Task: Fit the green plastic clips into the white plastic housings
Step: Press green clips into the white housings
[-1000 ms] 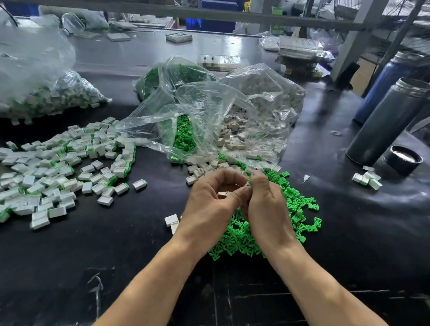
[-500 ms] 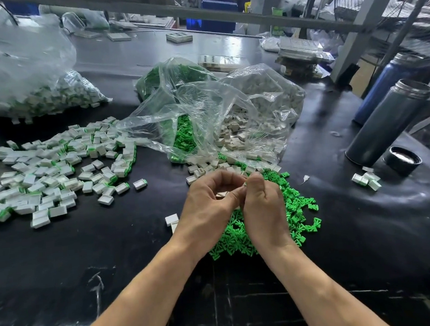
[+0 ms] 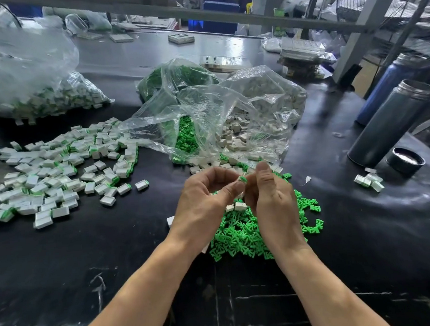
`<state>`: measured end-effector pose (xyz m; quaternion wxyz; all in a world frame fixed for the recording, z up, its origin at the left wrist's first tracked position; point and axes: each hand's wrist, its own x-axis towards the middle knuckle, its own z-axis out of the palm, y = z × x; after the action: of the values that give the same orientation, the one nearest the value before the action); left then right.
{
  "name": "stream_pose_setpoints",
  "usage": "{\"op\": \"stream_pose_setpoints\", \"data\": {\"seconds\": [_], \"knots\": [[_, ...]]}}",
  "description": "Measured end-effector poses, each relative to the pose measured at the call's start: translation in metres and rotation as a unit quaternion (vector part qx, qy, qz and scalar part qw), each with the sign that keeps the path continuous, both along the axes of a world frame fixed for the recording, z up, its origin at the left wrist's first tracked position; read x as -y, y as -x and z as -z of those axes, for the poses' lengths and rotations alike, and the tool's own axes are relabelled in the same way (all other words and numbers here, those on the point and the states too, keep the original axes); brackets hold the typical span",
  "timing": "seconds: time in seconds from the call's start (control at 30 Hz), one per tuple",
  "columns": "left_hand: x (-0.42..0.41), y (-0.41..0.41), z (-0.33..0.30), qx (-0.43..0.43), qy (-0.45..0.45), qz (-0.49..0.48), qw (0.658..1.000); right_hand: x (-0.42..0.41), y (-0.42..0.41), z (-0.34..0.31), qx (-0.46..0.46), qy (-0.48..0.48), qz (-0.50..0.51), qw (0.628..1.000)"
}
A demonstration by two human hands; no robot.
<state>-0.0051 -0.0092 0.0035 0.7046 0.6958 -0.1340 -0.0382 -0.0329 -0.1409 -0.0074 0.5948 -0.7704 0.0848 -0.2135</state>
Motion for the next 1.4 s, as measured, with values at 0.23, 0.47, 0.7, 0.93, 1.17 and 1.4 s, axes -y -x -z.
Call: {"op": "stream_pose_setpoints", "data": {"seconds": [0.23, 0.47, 0.7, 0.93, 1.17, 1.4], "knots": [[-0.003, 0.0, -0.003, 0.008, -0.023, -0.009, 1.0, 0.01, 0.006, -0.004, 0.024, 0.04, -0.06, 0.997], [-0.005, 0.001, -0.001, 0.097, -0.155, -0.015, 0.983, 0.013, 0.005, -0.001, -0.014, 0.053, -0.023, 0.998], [-0.024, -0.008, 0.0, 0.149, -0.31, -0.045, 0.938, 0.017, 0.004, -0.002, -0.041, 0.09, 0.01, 0.995], [-0.064, -0.039, 0.005, 0.054, -0.478, -0.212, 0.851, 0.04, 0.002, -0.004, -0.122, 0.244, 0.071, 0.959], [-0.077, -0.046, 0.005, 0.017, -0.515, -0.26, 0.817, 0.046, 0.004, -0.007, -0.166, 0.286, 0.052, 0.942], [-0.065, -0.038, 0.0, 0.06, -0.45, -0.227, 0.862, 0.039, 0.003, -0.005, -0.18, 0.301, 0.009, 0.936]]}}
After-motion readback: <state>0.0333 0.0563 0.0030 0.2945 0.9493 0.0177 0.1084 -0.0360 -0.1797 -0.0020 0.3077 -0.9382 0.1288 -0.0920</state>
